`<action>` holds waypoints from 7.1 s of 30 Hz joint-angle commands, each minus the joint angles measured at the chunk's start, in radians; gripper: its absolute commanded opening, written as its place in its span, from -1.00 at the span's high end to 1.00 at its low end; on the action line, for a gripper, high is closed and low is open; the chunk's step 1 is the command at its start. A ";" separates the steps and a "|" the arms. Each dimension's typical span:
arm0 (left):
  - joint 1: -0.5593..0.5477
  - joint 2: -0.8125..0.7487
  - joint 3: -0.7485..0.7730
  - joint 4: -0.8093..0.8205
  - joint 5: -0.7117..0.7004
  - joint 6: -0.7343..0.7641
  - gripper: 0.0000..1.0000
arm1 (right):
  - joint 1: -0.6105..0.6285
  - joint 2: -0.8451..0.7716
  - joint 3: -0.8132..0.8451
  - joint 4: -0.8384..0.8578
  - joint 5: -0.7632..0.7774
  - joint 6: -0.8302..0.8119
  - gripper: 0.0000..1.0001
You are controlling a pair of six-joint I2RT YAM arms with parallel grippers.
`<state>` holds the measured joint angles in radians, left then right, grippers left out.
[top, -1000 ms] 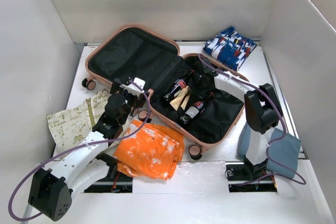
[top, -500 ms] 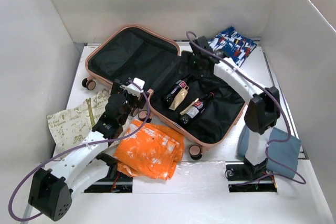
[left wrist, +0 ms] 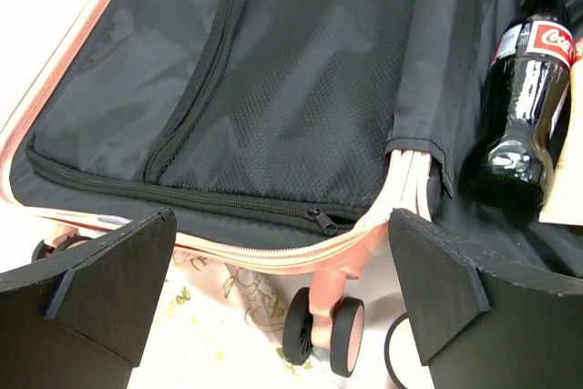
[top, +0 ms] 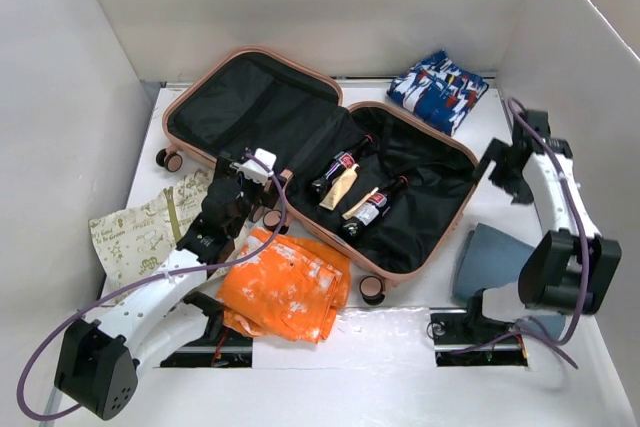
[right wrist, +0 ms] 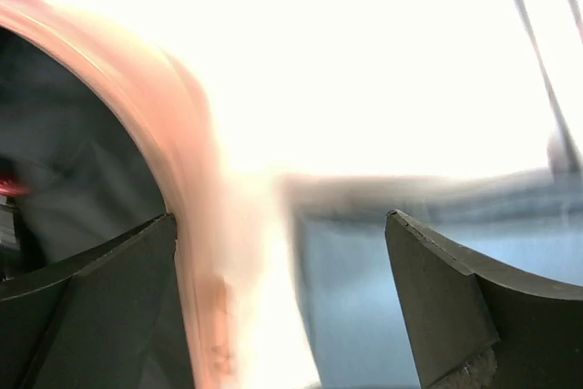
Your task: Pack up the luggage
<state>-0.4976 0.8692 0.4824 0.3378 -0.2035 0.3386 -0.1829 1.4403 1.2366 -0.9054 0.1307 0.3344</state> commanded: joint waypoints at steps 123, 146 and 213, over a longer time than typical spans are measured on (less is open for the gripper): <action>0.108 0.050 -0.015 0.314 0.113 0.160 -1.00 | -0.599 0.144 -0.445 0.312 -0.293 -0.253 -0.72; 0.108 0.059 0.004 0.323 0.095 0.206 -1.00 | -0.599 -0.161 -0.299 0.186 -0.217 -0.313 1.00; 0.080 0.039 0.051 0.153 0.025 0.158 -1.00 | 0.330 0.397 0.285 0.059 -0.889 -0.468 1.00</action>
<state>-0.4129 0.9207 0.4911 0.4625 -0.1856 0.4999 0.1432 1.8572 1.5314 -0.7086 -0.7303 -0.0090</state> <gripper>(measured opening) 0.996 0.276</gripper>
